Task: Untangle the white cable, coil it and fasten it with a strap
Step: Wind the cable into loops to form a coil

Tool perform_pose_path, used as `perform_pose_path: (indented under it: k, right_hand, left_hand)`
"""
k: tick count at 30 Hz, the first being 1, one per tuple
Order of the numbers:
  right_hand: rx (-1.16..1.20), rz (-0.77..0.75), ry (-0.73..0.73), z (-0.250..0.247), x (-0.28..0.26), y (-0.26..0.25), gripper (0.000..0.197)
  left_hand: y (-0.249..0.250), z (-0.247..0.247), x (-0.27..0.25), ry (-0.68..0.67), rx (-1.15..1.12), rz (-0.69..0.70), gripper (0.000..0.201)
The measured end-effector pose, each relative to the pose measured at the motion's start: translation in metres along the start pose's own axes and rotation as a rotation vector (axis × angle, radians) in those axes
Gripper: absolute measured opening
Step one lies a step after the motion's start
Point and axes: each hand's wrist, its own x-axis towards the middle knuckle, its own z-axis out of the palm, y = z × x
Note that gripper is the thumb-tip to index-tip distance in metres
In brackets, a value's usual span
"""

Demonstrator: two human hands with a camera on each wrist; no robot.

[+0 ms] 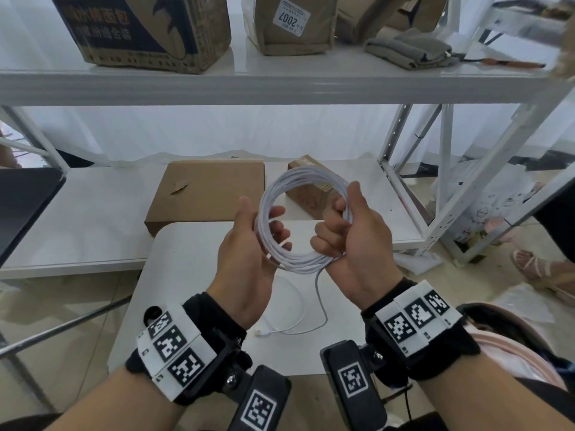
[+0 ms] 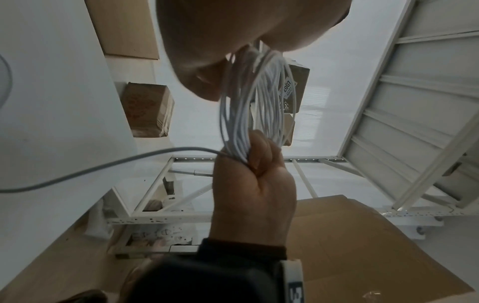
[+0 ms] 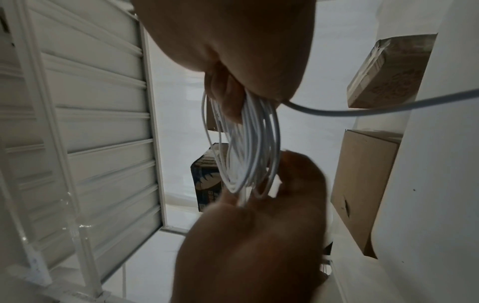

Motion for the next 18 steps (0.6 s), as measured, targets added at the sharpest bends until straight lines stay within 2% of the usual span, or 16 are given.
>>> perform_pose_path:
  k: [2,4,7,9,10,12,14,16,18]
  right_hand:
    - [0.051,-0.015,0.005,-0.001,0.002,-0.004,0.044]
    - [0.082,-0.03,0.011,-0.002,0.003,-0.008,0.045]
    - [0.12,-0.037,-0.006,-0.004,0.003,-0.009,0.046]
    - [0.128,-0.027,-0.029,-0.003,0.003,-0.008,0.046]
    - [0.128,-0.015,-0.039,-0.003,0.002,-0.006,0.046]
    - [0.129,0.018,-0.07,-0.001,0.0,-0.005,0.045]
    - [0.119,0.051,-0.102,-0.002,-0.003,-0.005,0.045]
    - [0.088,0.076,-0.113,-0.004,-0.006,-0.007,0.046]
    - [0.044,0.095,-0.114,-0.006,-0.006,-0.012,0.047]
  left_hand:
    - [-0.005,-0.008,0.004,0.078,0.037,-0.108,0.048]
    - [-0.014,-0.019,0.007,0.113,0.09,-0.317,0.042]
    - [-0.032,-0.024,-0.002,-0.112,0.237,-0.649,0.048]
    - [-0.036,-0.016,-0.009,-0.254,0.193,-0.742,0.055]
    - [-0.035,-0.013,-0.009,-0.297,0.108,-0.745,0.052]
    - [-0.026,-0.009,-0.005,-0.312,-0.09,-0.655,0.032]
    - [-0.013,-0.012,0.006,-0.274,-0.268,-0.529,0.03]
    - [-0.001,-0.019,0.018,-0.228,-0.31,-0.437,0.024]
    - [0.009,-0.024,0.027,-0.159,-0.224,-0.348,0.009]
